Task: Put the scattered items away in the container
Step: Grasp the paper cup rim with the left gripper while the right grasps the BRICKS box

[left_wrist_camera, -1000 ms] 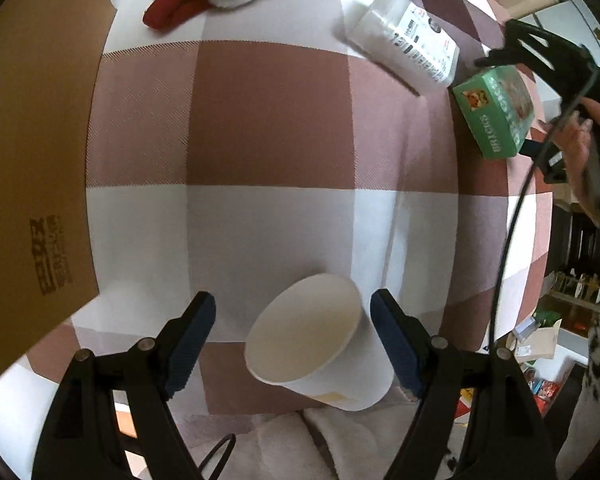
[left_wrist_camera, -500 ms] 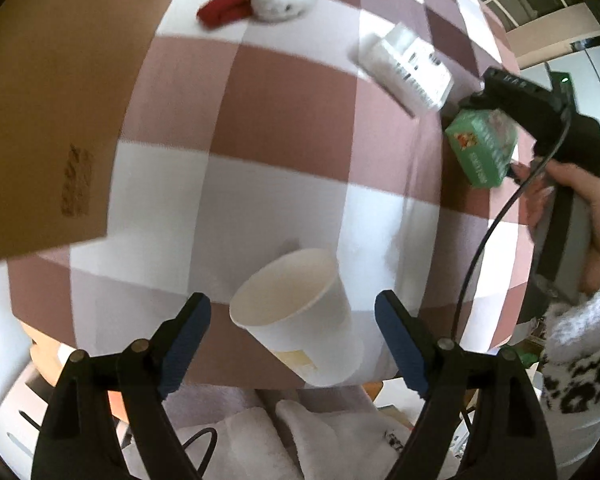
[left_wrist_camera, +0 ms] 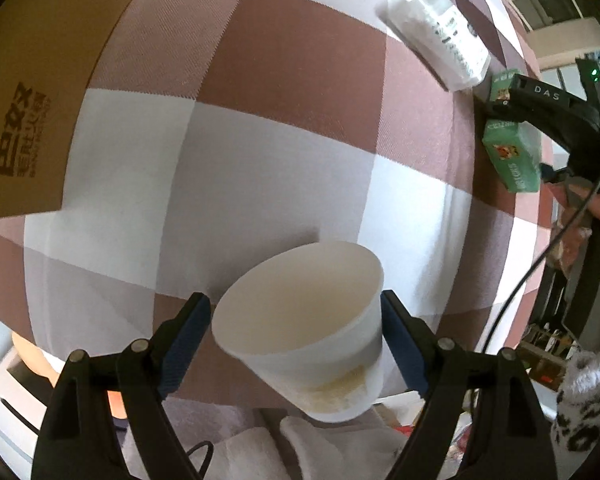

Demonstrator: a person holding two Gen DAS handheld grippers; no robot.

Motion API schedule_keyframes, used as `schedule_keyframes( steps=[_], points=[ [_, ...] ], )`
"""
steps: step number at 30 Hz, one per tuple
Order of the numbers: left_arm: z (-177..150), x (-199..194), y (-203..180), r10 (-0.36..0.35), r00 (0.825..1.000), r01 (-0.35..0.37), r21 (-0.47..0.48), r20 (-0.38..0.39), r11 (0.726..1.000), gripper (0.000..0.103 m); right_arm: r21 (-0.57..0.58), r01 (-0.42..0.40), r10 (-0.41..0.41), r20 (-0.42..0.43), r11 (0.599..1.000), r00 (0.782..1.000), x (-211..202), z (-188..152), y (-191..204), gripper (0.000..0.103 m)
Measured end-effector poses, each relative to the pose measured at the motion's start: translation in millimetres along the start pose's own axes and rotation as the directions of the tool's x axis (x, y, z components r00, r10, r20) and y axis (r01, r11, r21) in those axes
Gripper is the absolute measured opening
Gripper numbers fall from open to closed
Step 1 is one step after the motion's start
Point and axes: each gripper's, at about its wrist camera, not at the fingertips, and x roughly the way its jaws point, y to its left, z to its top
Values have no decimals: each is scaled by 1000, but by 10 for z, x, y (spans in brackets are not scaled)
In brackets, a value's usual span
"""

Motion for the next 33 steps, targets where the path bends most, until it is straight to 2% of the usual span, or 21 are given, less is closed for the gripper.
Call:
schedule_keyframes(
  steps=[2,5,10,16,18,20,21,22,25,28,33],
  points=[
    [15,15,-20,15,1000,-15,27,11,1000,84,-14,-1,1,-4,1000,1000,7,-49,-3,82],
    [61,-1,-31,29,999,-30,52,31,998,72,-47,-3,3,-10,999,1000,17,-133,-9,82],
    [209,-61,40,6,999,-9,47,53,999,64,-65,-21,20,-28,998,999,24,-318,-89,82],
    [310,-153,61,8,999,-10,61,39,998,64,-54,-51,48,-56,997,997,4,-614,-238,82],
    [289,-248,53,2,1000,-3,60,20,998,68,-40,-57,54,-61,998,997,2,-704,-299,82],
    [228,-327,23,3,1000,-3,52,14,999,80,-27,-67,65,-67,997,996,3,-776,-347,82],
    [204,-326,9,2,1000,-2,36,9,999,89,-21,-72,71,-70,997,995,5,-810,-365,82],
    [176,-313,-6,-4,1000,4,9,-1,1000,90,-18,-76,74,-72,997,995,8,-840,-376,82],
    [90,-267,61,-54,998,50,-105,-36,993,90,-29,-79,77,-79,996,994,23,-906,-369,82],
    [-4,-221,166,-101,994,91,-233,-33,968,91,-44,-75,72,-82,996,994,45,-940,-334,82],
    [-92,-28,246,-138,989,113,-315,-60,942,91,-67,-70,65,-81,995,995,67,-935,-247,82]
  ],
)
